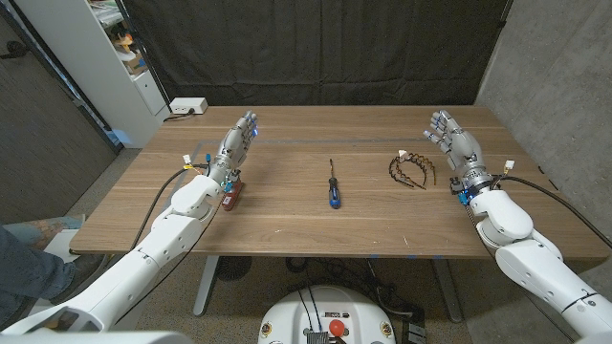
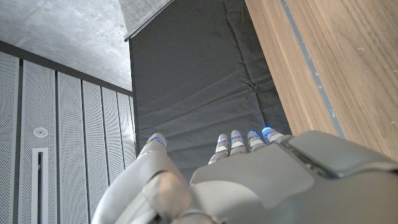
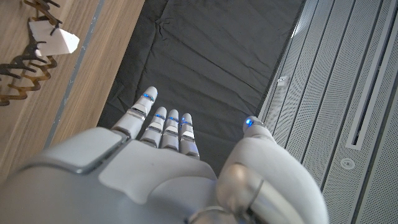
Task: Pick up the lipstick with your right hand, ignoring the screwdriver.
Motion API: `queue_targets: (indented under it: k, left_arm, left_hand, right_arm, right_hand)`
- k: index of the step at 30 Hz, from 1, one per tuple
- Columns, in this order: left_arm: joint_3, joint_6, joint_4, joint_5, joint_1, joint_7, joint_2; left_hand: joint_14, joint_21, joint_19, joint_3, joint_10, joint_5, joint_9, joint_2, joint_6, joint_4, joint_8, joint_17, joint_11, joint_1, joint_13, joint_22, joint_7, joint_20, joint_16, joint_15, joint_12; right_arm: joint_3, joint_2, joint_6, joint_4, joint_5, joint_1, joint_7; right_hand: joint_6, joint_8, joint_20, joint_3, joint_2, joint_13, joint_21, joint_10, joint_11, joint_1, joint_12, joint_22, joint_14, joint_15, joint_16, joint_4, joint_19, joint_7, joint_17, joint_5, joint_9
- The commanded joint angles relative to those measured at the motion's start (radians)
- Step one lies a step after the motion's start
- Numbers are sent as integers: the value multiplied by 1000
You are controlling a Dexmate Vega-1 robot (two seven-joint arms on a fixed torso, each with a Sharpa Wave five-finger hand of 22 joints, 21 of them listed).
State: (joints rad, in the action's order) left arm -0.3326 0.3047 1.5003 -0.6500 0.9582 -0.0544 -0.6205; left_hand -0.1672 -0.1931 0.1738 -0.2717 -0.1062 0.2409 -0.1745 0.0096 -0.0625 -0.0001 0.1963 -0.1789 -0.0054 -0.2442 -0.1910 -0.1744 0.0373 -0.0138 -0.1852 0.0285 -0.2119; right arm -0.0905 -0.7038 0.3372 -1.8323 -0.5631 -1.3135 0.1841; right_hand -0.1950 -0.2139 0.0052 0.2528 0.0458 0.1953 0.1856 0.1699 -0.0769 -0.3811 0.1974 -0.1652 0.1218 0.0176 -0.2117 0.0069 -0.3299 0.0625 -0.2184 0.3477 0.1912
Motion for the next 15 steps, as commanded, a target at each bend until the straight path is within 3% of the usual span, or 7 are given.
queue_targets:
  k: [1, 15]
  left_arm:
    - [-7, -11, 5, 14, -7, -3, -10]
    - [-14, -22, 15, 15, -10, -4, -10]
  left_hand:
    - [-1, -4, 26, -5, 4, -1, -3, 0, 3, -8, -3, -2, -2, -7, -1, -5, 1, 9, -4, -3, -4]
    - [-2, -4, 26, -4, 4, -3, -3, 1, 3, -11, -4, -2, -3, -8, -1, -6, 1, 9, -3, -3, -3]
  right_arm:
    - [20, 10, 9, -9, -8, -27, -5]
    - [60, -4, 9, -26, -5, -64, -13]
  right_hand:
    - [-9, 1, 1, 0, -3, -1, 10, 7, -1, -5, 7, -5, 10, 0, -7, -7, -10, -1, -2, 1, 1]
    - [-10, 3, 2, -1, -5, -2, 10, 8, -1, -5, 6, -5, 12, -1, -6, -8, -11, -1, -1, 0, 1]
